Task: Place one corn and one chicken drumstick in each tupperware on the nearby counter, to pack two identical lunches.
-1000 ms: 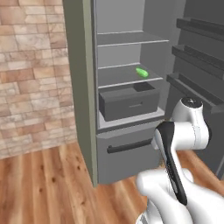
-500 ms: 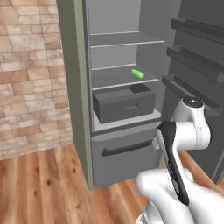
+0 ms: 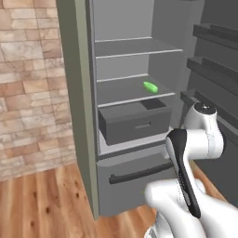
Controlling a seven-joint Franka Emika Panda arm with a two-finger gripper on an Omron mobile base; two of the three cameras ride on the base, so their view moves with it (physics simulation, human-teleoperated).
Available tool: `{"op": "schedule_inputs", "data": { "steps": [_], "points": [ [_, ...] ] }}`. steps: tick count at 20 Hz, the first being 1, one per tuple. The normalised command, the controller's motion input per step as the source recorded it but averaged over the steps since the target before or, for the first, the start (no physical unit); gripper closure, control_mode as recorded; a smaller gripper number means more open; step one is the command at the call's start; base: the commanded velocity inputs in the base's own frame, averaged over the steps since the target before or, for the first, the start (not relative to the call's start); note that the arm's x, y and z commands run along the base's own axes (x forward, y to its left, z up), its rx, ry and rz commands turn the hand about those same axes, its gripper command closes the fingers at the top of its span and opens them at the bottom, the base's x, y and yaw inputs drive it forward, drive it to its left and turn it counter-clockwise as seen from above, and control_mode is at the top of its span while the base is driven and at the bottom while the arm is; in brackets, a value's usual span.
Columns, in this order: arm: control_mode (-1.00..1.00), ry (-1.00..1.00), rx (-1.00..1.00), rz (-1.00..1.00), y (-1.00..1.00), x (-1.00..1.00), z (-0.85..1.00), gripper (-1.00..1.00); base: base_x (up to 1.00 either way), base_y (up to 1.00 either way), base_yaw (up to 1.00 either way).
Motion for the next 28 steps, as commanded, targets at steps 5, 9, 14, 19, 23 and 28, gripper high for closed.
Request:
{"op": "schedule_inputs", "data": {
  "steps": [5,9,14,19,23,28],
  "points": [
    [1.00,0.00,0.00,0.00,0.00,0.00,0.00,-1.00,0.80,-0.22,-0.01],
    [1.00,0.00,0.00,0.00,0.00,0.00,0.00,-1.00,0.63,-0.19,-0.02],
    [1.00,0.00,0.00,0.00,0.00,0.00,0.00,-1.00,0.37,-0.25,-0.02],
    [1.00,0.00,0.00,0.00,0.00,0.00,0.00,-1.00,0.22,-0.26,-0.03],
    [1.00,0.00,0.00,0.00,0.00,0.00,0.00,-1.00,0.32,-0.13,-0.07],
    [1.00,0.00,0.00,0.00,0.00,0.00,0.00,-1.00,0.39,-0.16,-0.08]
  ]
}}
